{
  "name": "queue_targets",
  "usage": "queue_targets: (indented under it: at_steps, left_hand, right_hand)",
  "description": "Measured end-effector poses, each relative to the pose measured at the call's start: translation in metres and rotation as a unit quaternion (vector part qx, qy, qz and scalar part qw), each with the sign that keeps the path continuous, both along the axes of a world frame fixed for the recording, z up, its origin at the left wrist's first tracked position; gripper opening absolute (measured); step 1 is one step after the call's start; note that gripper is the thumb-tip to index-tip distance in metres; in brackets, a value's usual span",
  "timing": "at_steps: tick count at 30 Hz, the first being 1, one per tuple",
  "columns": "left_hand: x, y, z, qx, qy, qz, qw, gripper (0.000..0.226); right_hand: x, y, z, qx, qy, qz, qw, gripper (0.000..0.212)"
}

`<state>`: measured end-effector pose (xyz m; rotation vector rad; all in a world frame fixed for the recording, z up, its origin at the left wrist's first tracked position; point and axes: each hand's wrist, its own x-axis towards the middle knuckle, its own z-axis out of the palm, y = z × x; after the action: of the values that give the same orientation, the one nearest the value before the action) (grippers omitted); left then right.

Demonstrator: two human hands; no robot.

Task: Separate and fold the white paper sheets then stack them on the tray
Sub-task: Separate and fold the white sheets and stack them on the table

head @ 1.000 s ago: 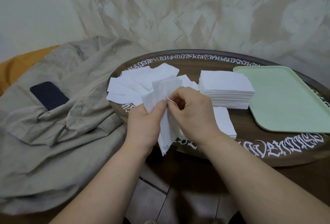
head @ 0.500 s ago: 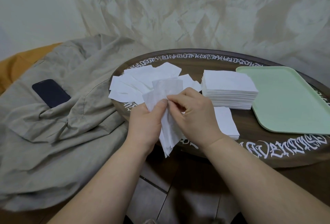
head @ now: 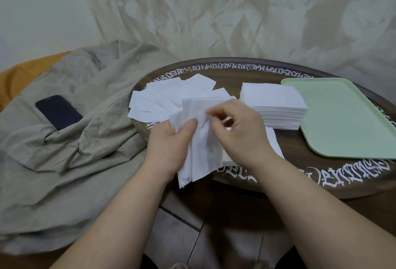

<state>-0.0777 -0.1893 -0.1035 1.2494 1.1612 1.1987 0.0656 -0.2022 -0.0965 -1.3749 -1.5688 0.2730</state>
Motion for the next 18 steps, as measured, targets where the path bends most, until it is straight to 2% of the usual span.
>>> queue_targets:
  at_steps: [3,6,12,18]
  left_hand:
    - [-0.002,-0.004,0.003,0.020,0.036,-0.028,0.999,0.018]
    - [-0.003,-0.005,0.005,0.018,0.038,-0.055,0.998,0.018]
    - [-0.005,-0.005,0.007,0.013,0.063,-0.041,0.997,0.028]
    - [-0.005,-0.005,0.006,0.008,0.082,-0.042,0.996,0.020]
  right_hand:
    - [0.009,0.002,0.007,0.045,-0.041,-0.014,0.998,0.019]
    - [0.013,0.002,0.009,0.038,-0.064,0.004,0.997,0.020]
    - [0.017,0.005,0.006,0.065,-0.066,-0.013,0.996,0.007]
    - [0.016,0.006,0.004,0.094,-0.089,-0.025,0.991,0.007]
